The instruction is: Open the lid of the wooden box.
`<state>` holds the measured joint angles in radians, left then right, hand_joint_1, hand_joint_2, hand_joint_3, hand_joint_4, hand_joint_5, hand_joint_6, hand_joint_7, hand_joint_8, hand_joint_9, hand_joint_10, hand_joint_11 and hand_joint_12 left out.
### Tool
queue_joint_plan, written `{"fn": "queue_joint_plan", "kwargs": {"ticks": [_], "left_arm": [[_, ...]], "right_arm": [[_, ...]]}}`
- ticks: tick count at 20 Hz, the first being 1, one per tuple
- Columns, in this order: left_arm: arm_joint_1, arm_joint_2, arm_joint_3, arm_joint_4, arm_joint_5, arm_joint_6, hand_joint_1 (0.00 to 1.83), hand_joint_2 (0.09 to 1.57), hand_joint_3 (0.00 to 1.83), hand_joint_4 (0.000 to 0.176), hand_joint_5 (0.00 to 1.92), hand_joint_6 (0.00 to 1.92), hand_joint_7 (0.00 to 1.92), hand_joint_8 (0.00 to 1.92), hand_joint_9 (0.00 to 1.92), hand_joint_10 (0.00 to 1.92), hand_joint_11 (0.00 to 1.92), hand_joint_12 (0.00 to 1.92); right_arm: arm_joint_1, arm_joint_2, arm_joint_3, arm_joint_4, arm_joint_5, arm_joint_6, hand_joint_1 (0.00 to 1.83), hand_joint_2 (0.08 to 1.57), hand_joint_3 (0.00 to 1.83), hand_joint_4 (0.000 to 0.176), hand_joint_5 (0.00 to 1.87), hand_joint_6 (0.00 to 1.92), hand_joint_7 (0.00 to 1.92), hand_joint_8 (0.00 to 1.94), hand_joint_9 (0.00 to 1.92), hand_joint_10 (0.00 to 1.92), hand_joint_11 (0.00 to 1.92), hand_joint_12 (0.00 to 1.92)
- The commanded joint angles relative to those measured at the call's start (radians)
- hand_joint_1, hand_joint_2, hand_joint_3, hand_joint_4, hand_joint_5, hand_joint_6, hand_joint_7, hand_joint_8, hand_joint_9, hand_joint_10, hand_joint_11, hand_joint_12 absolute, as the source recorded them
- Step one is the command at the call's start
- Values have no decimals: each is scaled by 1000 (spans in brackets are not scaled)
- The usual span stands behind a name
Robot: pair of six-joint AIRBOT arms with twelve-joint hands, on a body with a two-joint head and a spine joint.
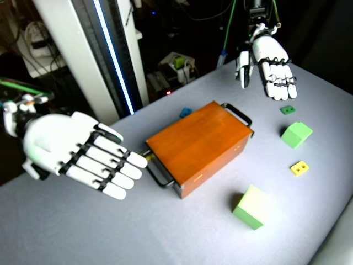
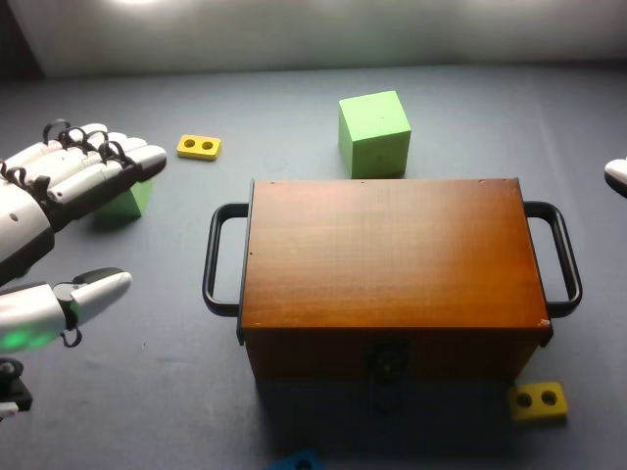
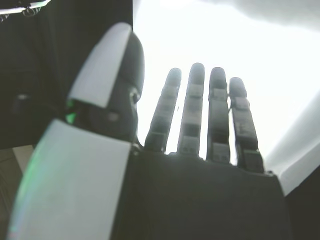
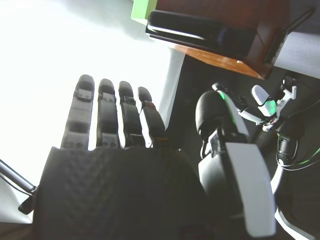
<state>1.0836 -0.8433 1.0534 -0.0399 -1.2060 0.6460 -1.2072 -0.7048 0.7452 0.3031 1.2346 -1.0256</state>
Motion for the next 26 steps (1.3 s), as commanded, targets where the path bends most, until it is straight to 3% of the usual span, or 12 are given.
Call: {"fn": "queue_joint_plan", "kwargs": {"ticks": [1,15,18,26], "left_arm": [[-4,1,8,-18,-118,-8,311,1411,16,0,10,3,0,0,0,0,0,0],[-2,3,13,18,-5,-29,216,1457,10,0,2,1,0,0,0,0,0,0],[7,0,12,27,19,-40,227,1461,6,0,0,0,0,0,0,0,0,0],[28,-35,16,61,63,-83,227,1453,1,0,3,1,0,0,0,0,0,0]], "right_arm": [[5,1,3,-1,116,-1,351,1359,19,0,0,0,24,3,0,0,0,20],[5,-8,15,3,22,-4,323,1393,10,0,0,0,11,0,0,0,0,0],[4,-16,20,10,-8,-5,403,1382,1,0,7,2,6,0,0,0,0,0],[5,-43,42,23,-86,-6,393,1381,2,0,0,0,0,0,0,0,0,0]]}}
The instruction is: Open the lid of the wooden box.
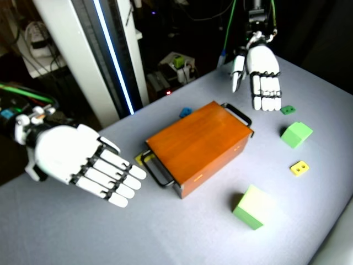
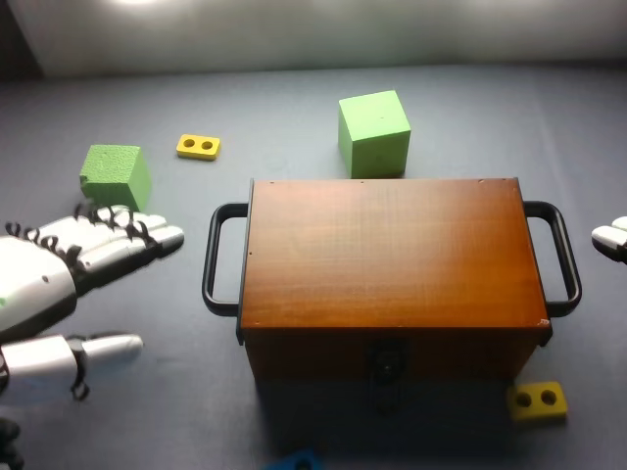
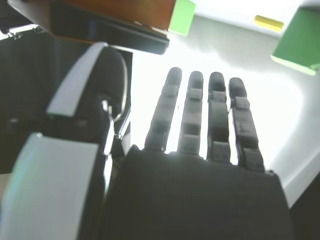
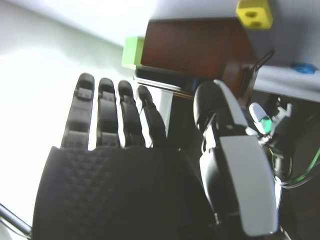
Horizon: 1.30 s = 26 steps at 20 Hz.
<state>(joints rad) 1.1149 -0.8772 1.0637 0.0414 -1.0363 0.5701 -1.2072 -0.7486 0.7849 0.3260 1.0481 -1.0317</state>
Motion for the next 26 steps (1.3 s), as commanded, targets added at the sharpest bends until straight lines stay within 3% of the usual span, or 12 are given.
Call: {"fn": "queue_joint_plan", "kwargs": {"ticks": [1,11,21,26], "left_arm": [[-3,-4,7,-15,-101,-13,221,1452,1,0,2,1,0,0,0,0,0,0],[-20,-53,32,68,-42,-78,14,1476,5,0,0,0,0,0,0,0,0,0],[-43,-74,37,113,-59,-109,115,1481,0,0,0,0,0,0,0,0,0,0],[-46,-72,35,109,-99,-111,25,1496,2,0,0,0,0,0,0,0,0,0]], "right_arm": [[5,-3,6,3,93,0,392,1383,2,0,0,0,0,0,0,0,0,0],[26,-36,31,1,18,-2,358,1377,0,0,7,2,0,0,0,0,0,0],[86,-74,50,-52,-28,-2,349,1371,0,0,10,0,5,0,0,0,0,0],[92,-73,42,-58,8,-1,354,1365,0,0,25,5,6,1,0,0,0,0]]}}
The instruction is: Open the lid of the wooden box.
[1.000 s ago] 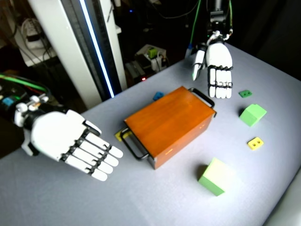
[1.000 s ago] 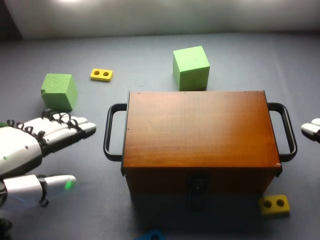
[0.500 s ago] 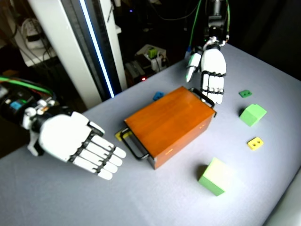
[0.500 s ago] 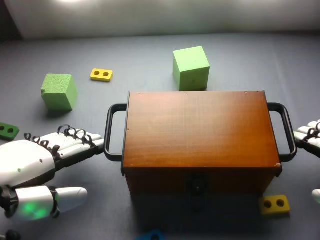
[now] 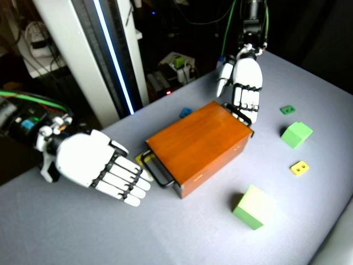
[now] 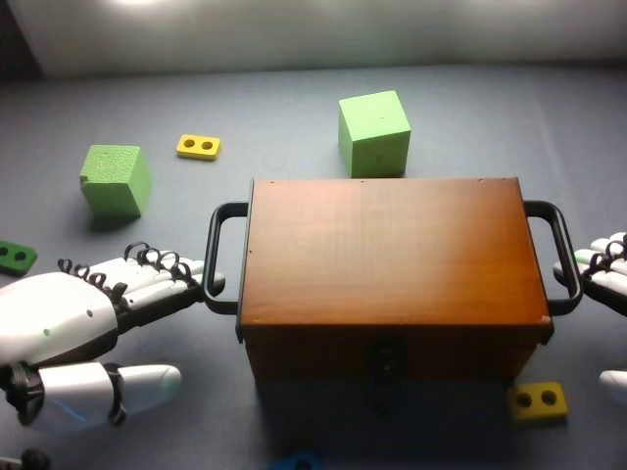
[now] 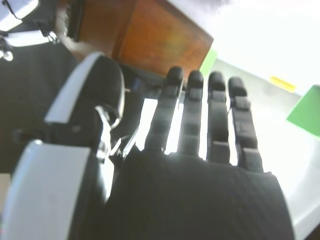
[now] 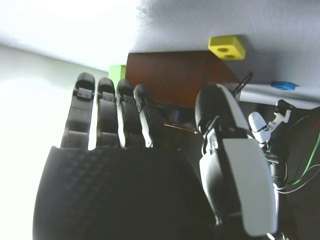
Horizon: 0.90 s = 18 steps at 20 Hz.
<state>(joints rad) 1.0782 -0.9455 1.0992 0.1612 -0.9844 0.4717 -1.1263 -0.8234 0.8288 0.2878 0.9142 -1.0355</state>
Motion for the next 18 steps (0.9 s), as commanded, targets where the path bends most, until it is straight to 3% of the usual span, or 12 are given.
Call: {"fn": "queue_joint_plan", "kwargs": {"ticks": [1,11,18], "left_arm": [[-10,0,-1,-22,-169,-10,4,1502,4,0,0,0,0,0,0,0,0,0],[-19,62,-27,-97,-310,76,122,1480,0,0,26,9,0,0,0,0,0,0],[-103,53,0,-151,-358,140,178,1447,0,0,44,1,0,0,0,0,0,0]], "right_arm": [[11,5,-6,-20,158,3,364,1365,0,0,37,8,7,1,0,0,0,0],[7,37,-32,-22,324,15,210,1405,8,0,0,0,0,0,0,0,0,0],[32,36,-9,5,420,14,234,1411,3,0,0,0,0,0,0,0,0,0]]}}
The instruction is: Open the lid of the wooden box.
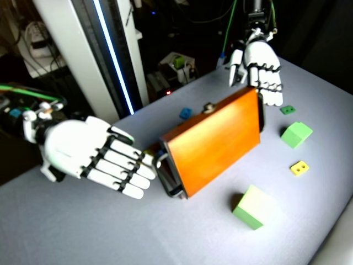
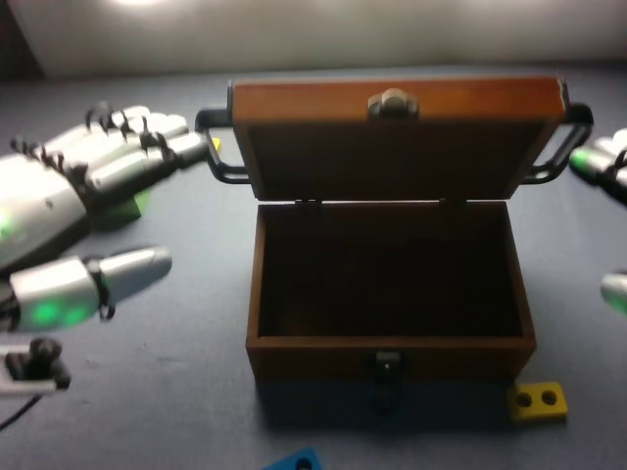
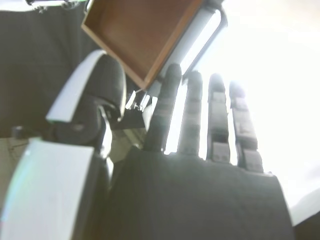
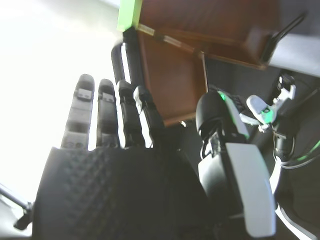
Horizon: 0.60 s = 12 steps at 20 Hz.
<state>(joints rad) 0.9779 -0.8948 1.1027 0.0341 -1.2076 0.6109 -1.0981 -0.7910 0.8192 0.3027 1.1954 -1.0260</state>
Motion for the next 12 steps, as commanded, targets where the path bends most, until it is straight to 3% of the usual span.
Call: {"fn": "queue_joint_plan", "kwargs": {"ticks": [1,4,5,11,12], "left_arm": [[-19,-6,8,-32,-133,1,247,1448,0,0,42,1,0,0,0,0,0,0],[-39,-24,29,-54,-133,4,317,1450,0,0,50,4,0,0,0,0,0,0],[-43,-29,36,-65,-134,4,294,1447,0,0,38,2,0,0,0,0,0,0],[-43,-37,41,-88,-158,5,448,1420,0,0,82,10,18,3,0,0,0,0],[-39,-37,41,-94,-169,5,404,1420,0,0,49,4,3,0,0,0,0,0]], "right_arm": [[16,-3,8,-5,145,4,217,1413,3,0,0,0,0,0,0,0,0,0],[45,-17,23,4,146,-1,252,1404,0,0,0,0,0,0,0,0,28,24],[54,-23,30,10,146,-2,260,1400,2,0,0,0,0,0,0,0,5,171],[67,-30,38,24,152,-4,365,1429,3,0,0,0,0,0,0,0,0,222],[67,-30,38,26,157,-4,378,1431,1,0,0,0,0,0,0,0,0,318]]}}
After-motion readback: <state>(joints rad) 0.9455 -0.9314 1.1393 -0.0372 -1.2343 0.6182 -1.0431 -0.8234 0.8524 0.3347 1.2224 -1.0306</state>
